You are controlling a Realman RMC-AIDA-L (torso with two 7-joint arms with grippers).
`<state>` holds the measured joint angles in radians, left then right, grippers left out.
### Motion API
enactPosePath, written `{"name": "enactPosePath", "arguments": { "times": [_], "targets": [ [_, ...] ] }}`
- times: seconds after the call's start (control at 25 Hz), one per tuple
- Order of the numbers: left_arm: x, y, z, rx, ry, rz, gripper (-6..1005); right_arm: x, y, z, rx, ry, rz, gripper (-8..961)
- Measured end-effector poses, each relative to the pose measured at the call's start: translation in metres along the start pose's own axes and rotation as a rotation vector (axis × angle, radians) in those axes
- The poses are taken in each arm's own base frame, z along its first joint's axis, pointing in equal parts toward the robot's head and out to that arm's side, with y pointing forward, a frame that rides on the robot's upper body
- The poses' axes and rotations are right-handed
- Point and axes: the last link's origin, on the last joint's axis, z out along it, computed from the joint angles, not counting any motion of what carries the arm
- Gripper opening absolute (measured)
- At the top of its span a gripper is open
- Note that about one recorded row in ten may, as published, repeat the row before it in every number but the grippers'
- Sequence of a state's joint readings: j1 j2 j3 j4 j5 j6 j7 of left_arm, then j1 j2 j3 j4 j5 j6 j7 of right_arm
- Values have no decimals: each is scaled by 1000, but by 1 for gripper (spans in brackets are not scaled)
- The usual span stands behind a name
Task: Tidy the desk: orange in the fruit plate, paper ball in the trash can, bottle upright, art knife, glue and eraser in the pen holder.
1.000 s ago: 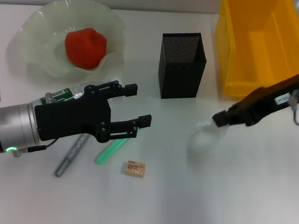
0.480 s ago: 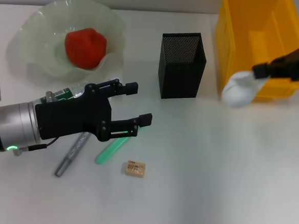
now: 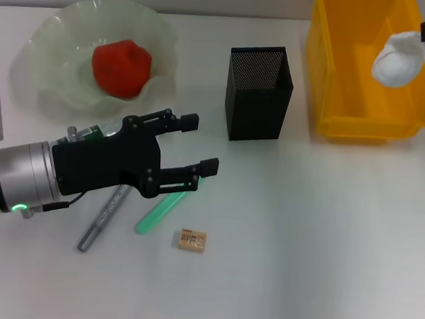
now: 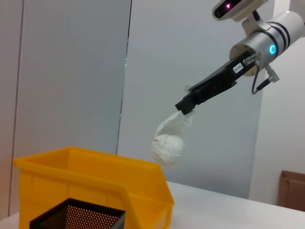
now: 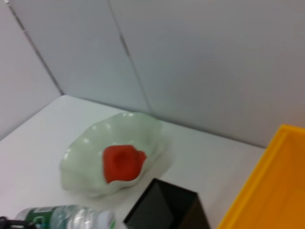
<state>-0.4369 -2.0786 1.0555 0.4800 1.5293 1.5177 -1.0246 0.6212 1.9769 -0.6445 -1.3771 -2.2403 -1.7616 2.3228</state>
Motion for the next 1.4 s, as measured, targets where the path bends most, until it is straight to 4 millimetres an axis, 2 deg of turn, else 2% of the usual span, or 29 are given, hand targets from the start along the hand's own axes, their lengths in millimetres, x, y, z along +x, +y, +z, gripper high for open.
{"name": "enactPosePath", "arguments": {
  "times": [0.16,0.4,0.56,0.96,1.2,1.4],
  "targets": [
    [3,-1,1,8,18,0,800,2,-10,2,35,-16,23,12],
    [5,-2,2,9,25,6,800,12,-36,23,-3,-48,80,14],
    [5,-2,2,9,25,8,800,15,-44,27,23,-57,83,15],
    [2,-2,2,18,20,5,801,22,-51,38,61,-80,9,18],
    [3,-3,3,15,20,5,801,8,-51,42,66,-98,-32,20],
    [2,-2,3,13,19,5,801,4,-51,43,63,-98,-33,21]
  ]
}}
